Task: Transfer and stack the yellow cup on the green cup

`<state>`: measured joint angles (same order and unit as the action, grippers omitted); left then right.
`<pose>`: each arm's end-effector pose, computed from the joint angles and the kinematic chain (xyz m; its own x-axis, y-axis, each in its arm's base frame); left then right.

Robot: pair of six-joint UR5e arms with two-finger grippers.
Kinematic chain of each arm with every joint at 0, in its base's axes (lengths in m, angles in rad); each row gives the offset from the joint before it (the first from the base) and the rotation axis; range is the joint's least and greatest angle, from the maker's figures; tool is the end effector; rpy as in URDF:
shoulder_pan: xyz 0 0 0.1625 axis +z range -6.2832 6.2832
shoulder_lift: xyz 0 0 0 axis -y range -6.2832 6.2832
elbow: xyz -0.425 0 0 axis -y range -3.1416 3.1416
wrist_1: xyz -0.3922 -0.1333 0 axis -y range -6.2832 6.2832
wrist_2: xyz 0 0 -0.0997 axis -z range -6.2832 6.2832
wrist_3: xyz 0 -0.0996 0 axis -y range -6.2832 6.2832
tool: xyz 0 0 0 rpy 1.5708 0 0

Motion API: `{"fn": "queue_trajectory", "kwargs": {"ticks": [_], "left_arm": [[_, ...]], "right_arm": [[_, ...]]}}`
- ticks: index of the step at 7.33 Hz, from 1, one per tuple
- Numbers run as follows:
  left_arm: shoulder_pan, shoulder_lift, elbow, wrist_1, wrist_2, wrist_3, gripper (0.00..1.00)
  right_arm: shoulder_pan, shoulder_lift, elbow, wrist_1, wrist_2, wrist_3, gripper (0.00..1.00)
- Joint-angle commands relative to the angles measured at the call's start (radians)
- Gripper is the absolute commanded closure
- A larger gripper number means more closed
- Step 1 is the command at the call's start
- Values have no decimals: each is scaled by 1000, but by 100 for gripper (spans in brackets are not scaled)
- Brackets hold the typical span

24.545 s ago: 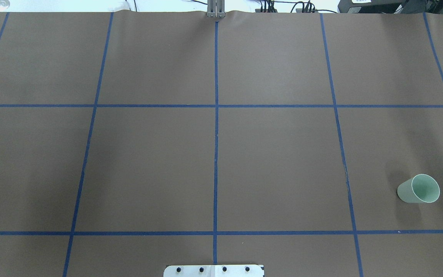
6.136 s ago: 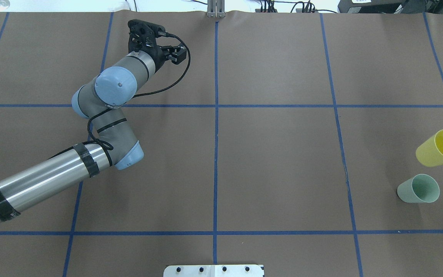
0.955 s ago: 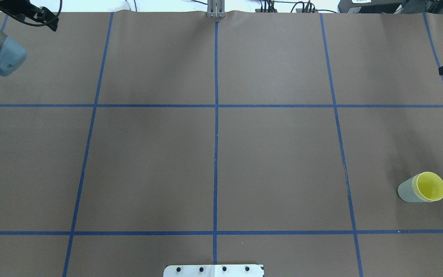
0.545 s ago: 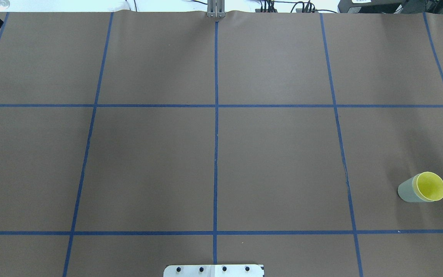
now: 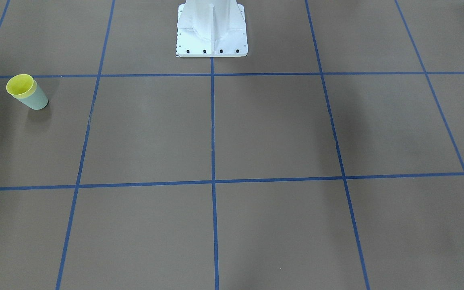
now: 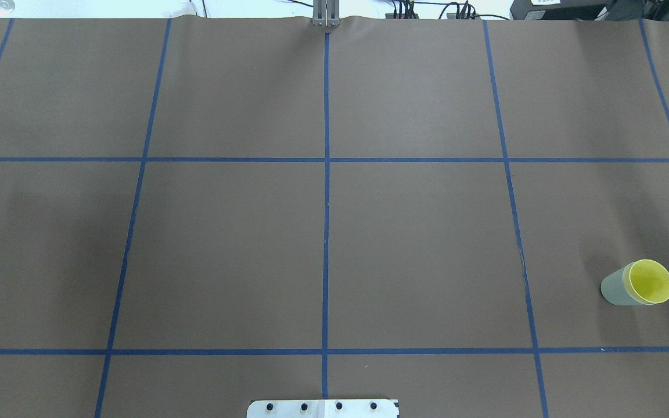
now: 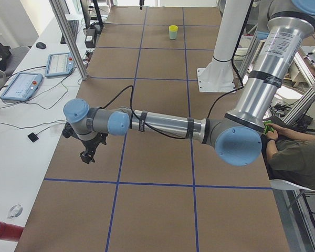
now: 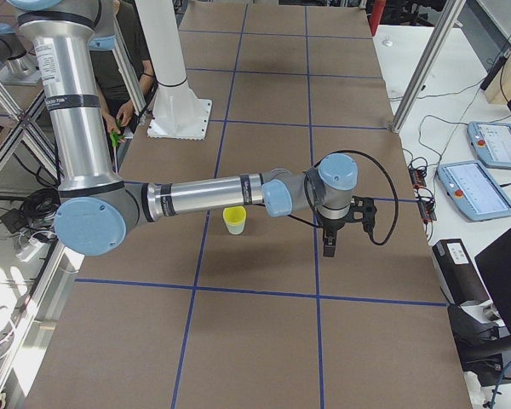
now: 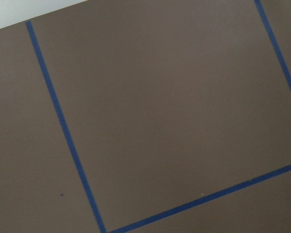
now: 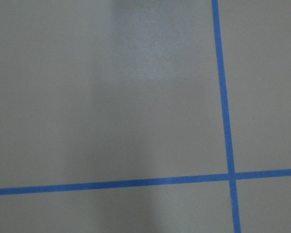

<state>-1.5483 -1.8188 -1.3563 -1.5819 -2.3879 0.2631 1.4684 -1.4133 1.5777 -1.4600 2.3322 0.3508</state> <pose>-0.0472 -0.6002 0.6250 0.6541 0.3060 -0.6918 -0.1994 0.9519 0.2325 0.0061 -0.5727 0.5603 0.6920 0.0844 0.7169 -0.1485 0.9885 0.0270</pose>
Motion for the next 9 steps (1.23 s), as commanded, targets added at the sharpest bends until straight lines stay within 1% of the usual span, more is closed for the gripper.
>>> {"fn": "queue_trajectory", "kwargs": {"ticks": [1, 2, 3, 4, 5, 6, 8, 9], "left_arm": [[-9, 88, -52, 5, 7, -45, 0], [-6, 111, -91, 3, 30, -144, 0], [-1, 146, -121, -4, 57, -183, 0], [-1, 163, -171, -1, 55, -191, 0], [4, 208, -225, -3, 50, -196, 0], [7, 214, -234, -6, 50, -194, 0], [17, 222, -230, -9, 47, -180, 0], [20, 211, -225, 0, 45, -173, 0]], "right_arm": [[15, 4, 2, -34, 3, -47, 0], [16, 1, 8, -34, 4, -52, 0], [18, 1, 16, -36, 10, -55, 0], [18, -21, 21, -31, 13, -58, 0], [18, -42, 34, -36, 12, -58, 0], [18, -70, 63, -36, 1, -58, 0], [-20, -84, 70, -54, -34, -131, 0], [-22, -79, 90, -131, -21, -138, 0]]}}
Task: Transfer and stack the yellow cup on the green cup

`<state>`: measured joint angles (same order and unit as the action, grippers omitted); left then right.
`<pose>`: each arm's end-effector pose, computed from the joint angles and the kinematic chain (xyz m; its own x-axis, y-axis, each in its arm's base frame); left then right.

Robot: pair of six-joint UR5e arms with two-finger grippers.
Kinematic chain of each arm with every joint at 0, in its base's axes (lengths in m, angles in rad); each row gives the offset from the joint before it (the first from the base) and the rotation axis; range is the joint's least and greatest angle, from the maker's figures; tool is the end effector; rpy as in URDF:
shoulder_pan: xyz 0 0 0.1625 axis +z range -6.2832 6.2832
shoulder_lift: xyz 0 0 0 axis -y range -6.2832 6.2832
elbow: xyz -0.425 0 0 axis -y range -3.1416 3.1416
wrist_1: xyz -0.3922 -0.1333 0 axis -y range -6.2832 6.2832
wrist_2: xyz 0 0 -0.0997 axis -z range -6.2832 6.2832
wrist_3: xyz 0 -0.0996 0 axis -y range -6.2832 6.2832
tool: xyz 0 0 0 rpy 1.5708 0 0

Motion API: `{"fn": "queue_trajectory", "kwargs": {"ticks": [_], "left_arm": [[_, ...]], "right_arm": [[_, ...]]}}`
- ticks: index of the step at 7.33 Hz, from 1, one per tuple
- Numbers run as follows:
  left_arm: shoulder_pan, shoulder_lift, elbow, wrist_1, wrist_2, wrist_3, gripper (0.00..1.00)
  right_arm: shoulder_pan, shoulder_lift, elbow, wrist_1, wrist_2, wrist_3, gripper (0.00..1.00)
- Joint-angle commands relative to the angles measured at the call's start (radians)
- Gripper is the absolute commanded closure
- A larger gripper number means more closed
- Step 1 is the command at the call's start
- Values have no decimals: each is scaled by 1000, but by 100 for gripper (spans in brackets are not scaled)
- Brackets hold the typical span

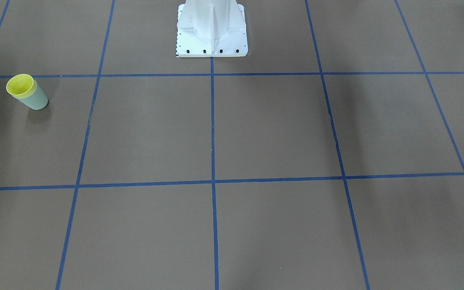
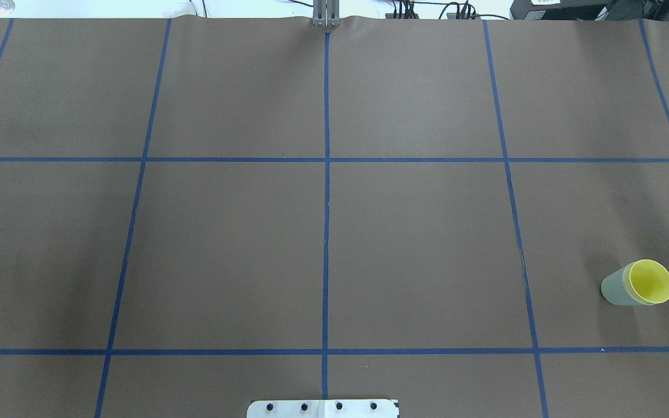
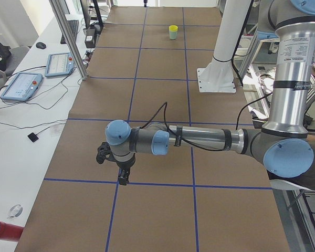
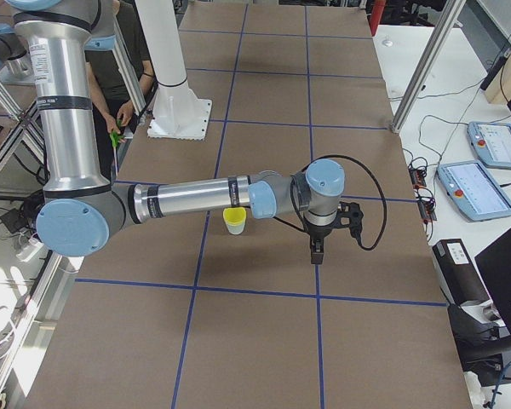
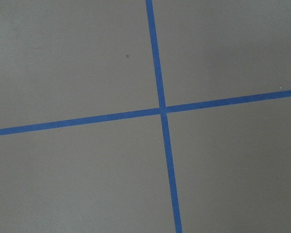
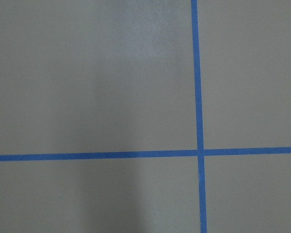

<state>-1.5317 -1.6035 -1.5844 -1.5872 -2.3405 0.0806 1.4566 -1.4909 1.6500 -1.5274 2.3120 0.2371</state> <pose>-0.0440 -0.5118 0.6343 0.7104 0.1517 -0.6873 -0.0965 0.9883 0.1184 0.0048 -0.5377 0.5759 0.7235 0.0158 0.6901 -0.0600 0.9974 0.0401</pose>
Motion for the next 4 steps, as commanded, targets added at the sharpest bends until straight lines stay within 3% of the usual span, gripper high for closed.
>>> {"fn": "queue_trajectory", "kwargs": {"ticks": [1, 4], "left_arm": [[4, -4, 4, 6, -2, 10, 0], [1, 20, -15, 0, -65, 1, 0]], "right_arm": [[-12, 9, 31, -109, 1, -27, 0], [-13, 3, 28, -100, 32, -36, 0]]}}
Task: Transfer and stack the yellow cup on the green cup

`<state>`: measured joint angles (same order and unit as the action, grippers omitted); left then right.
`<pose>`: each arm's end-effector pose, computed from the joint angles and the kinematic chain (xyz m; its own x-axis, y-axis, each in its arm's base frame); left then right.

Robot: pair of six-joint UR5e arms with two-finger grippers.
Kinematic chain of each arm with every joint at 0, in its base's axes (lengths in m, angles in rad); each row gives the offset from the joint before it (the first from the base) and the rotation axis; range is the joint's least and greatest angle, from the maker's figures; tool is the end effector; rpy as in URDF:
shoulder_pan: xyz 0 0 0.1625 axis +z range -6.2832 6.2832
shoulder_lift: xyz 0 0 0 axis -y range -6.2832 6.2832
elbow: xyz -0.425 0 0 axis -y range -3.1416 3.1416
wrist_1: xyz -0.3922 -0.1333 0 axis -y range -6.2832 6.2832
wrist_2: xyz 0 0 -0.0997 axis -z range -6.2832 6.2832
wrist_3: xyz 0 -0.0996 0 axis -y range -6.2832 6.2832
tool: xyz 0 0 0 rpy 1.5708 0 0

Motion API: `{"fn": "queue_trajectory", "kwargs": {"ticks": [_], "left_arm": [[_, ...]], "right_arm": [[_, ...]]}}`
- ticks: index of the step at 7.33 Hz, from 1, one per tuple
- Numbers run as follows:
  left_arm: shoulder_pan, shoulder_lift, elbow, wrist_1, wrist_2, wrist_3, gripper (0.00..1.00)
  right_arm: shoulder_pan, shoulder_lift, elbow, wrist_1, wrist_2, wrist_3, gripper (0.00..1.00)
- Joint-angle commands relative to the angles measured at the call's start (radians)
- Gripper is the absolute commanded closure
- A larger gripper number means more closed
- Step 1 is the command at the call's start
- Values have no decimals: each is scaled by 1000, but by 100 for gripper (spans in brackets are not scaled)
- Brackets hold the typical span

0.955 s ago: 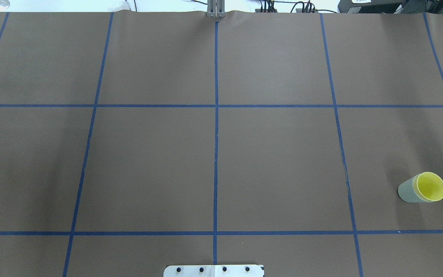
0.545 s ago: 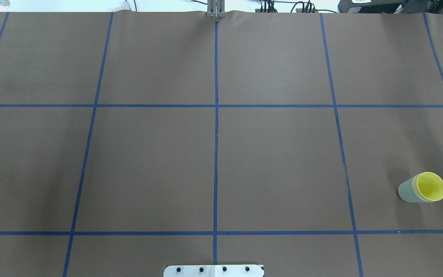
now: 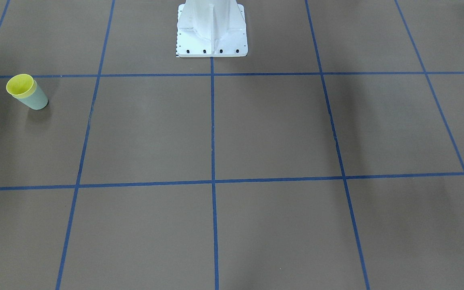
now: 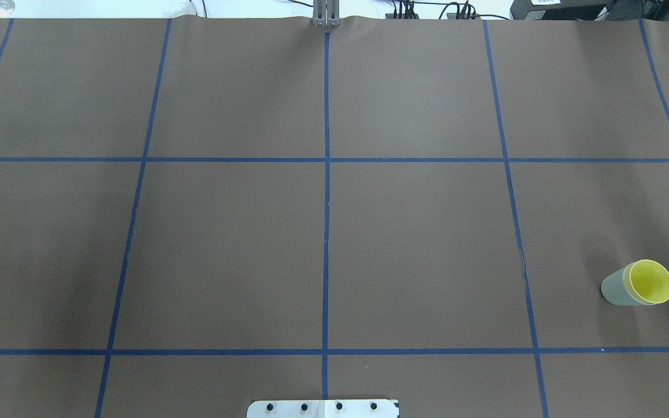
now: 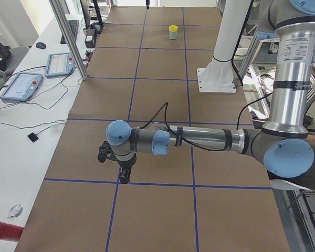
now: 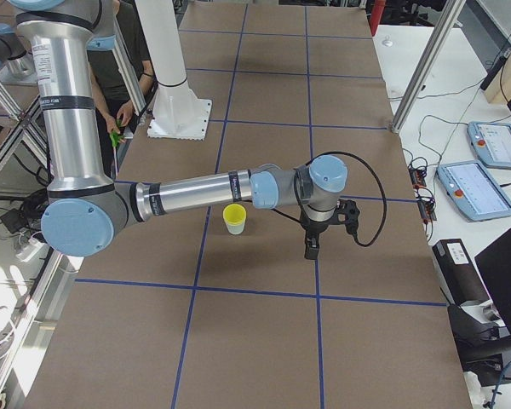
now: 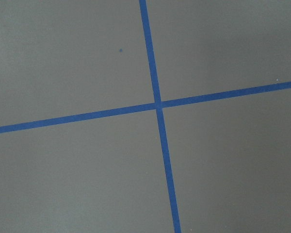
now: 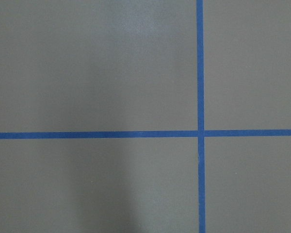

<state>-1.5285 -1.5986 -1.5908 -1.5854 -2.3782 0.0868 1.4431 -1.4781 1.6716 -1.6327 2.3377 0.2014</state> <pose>-0.0398 -0.5095 0.6311 0.6826 0.1604 -0.7130 -0.1018 0.9870 0.1247 -0.0041 -0.5363 0.5683 0.7137 0.0184 0.7003 -0.0169 0.9998 -0.0090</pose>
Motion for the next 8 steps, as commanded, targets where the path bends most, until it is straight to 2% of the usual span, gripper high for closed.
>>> {"fn": "queue_trajectory", "kwargs": {"ticks": [1, 3, 4, 6, 8], "left_arm": [[-4, 58, -39, -4, -24, -5, 0], [-4, 145, -165, -1, -15, -4, 0], [-2, 160, -185, -1, 13, -2, 0], [1, 120, -164, 10, 17, -34, 0], [2, 98, -149, 11, 16, -146, 0]], "right_arm": [[2, -14, 8, 5, 2, -3, 0], [0, -21, 2, 5, 3, 7, 0], [-1, -19, -1, 5, 2, 3, 0], [-1, -14, -7, 1, 8, 4, 0], [-1, -22, -18, 4, 18, 0, 0]]}}
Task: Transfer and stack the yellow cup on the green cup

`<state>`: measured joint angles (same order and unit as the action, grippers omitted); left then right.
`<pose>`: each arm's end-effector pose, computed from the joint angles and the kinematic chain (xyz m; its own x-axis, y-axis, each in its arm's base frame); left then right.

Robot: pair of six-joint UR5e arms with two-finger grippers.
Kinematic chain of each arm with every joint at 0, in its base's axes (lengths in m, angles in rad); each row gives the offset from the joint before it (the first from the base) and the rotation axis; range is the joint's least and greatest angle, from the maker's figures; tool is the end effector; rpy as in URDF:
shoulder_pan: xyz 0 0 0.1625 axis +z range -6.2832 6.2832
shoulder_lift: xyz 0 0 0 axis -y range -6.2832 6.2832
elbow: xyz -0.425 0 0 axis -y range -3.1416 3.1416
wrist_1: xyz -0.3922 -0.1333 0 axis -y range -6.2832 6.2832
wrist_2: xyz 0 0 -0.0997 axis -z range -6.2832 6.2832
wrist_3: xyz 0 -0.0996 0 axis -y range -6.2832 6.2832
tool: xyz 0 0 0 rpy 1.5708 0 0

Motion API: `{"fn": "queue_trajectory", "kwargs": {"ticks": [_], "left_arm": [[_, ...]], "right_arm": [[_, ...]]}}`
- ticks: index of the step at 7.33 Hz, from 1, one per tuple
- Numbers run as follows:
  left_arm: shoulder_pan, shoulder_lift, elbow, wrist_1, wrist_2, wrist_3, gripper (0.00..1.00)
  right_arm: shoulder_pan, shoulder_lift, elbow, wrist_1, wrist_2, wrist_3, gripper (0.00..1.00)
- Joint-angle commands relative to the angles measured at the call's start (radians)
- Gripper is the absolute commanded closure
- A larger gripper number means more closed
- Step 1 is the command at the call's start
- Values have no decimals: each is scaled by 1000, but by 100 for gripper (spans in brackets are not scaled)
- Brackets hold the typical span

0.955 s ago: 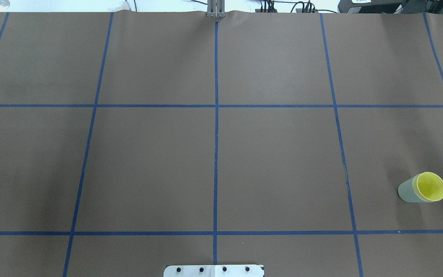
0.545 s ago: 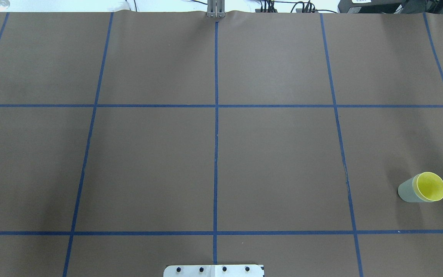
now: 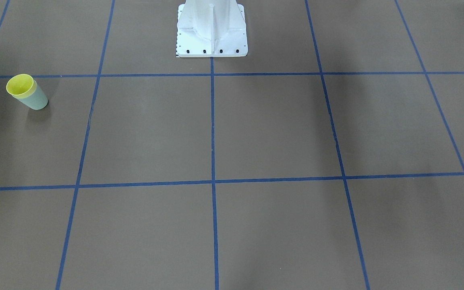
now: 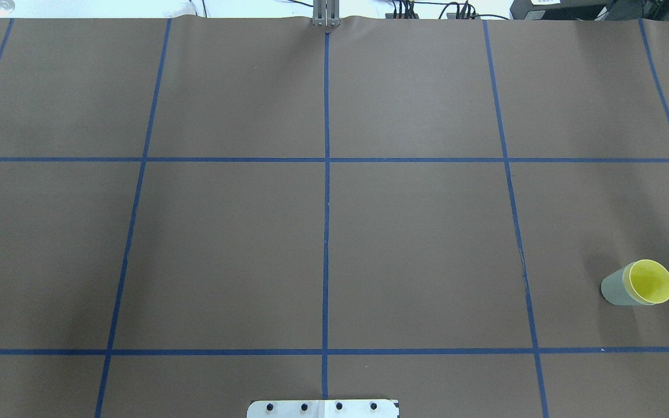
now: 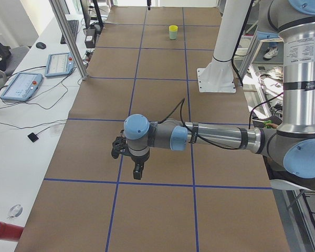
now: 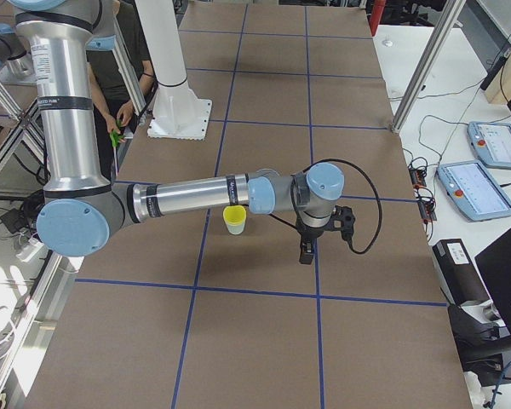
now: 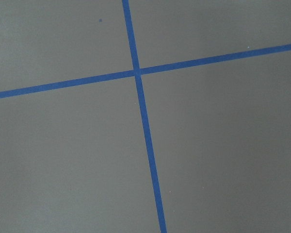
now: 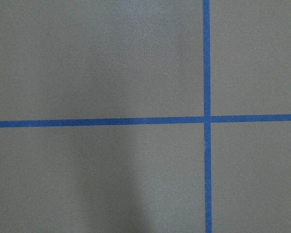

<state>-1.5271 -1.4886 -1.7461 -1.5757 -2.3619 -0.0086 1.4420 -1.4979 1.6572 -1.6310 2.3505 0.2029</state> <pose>-0.0422 -0.4640 0.6095 0.6997 0.0917 -0.7085 -0.0375 0.9951 0.0918 -0.0046 -0.5282 0.5848 0.7078 0.0418 0.7052 -0.0151 0.9989 -0.0441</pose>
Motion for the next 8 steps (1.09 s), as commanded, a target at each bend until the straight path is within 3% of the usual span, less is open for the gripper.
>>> {"fn": "queue_trajectory", "kwargs": {"ticks": [1, 8], "left_arm": [[1, -13, 8, 3, -8, -51, 0], [1, -9, -3, 3, -14, -51, 0]], "right_arm": [[0, -1, 1, 0, 6, 6, 0], [-5, -2, 0, 5, -8, 4, 0]]}}
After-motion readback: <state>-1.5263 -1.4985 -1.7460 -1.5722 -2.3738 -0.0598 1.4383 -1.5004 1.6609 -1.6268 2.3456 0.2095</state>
